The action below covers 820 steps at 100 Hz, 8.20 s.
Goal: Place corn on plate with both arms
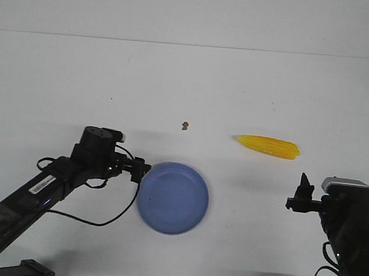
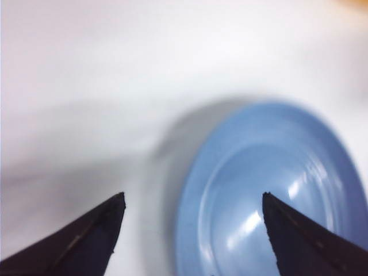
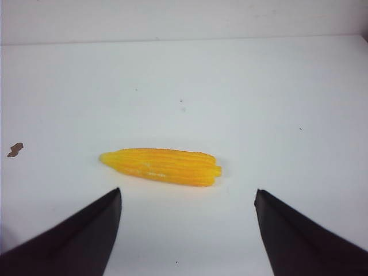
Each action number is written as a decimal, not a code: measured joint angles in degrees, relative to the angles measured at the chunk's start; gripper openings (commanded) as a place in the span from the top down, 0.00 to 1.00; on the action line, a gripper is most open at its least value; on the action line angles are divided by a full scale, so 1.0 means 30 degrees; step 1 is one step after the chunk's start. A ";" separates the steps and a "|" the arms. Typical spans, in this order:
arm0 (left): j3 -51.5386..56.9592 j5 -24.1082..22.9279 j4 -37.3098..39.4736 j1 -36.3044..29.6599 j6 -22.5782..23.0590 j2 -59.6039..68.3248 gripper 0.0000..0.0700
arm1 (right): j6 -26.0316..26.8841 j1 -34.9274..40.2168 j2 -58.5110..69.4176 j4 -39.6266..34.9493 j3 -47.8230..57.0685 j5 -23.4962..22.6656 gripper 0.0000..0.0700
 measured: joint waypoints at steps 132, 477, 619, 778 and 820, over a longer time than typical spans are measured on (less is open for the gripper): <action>0.0000 -0.4437 -0.4816 0.5676 0.5435 -0.8495 0.28 | -0.7992 0.0007 1.2852 -0.0087 0.5872 -0.2594 0.30; 0.0000 -0.4437 -0.4765 0.5676 0.5289 -0.8495 0.28 | -0.4626 1.3646 2.2134 -0.3840 0.8823 -0.4932 0.29; 0.0000 -0.4437 -0.4772 0.5676 0.4437 -0.8845 0.29 | -0.2361 -0.0627 -0.1639 0.2215 -0.3147 -0.2936 0.31; -0.5967 -0.4437 -0.3126 0.5676 0.3155 -1.8455 0.98 | -0.2055 -0.0627 -0.7460 0.3679 -0.6900 -0.1435 1.00; -0.5967 -0.4437 -0.3126 0.5676 0.3155 -1.8695 0.98 | -0.2055 -0.0627 -0.7460 0.3679 -0.6900 -0.1435 1.00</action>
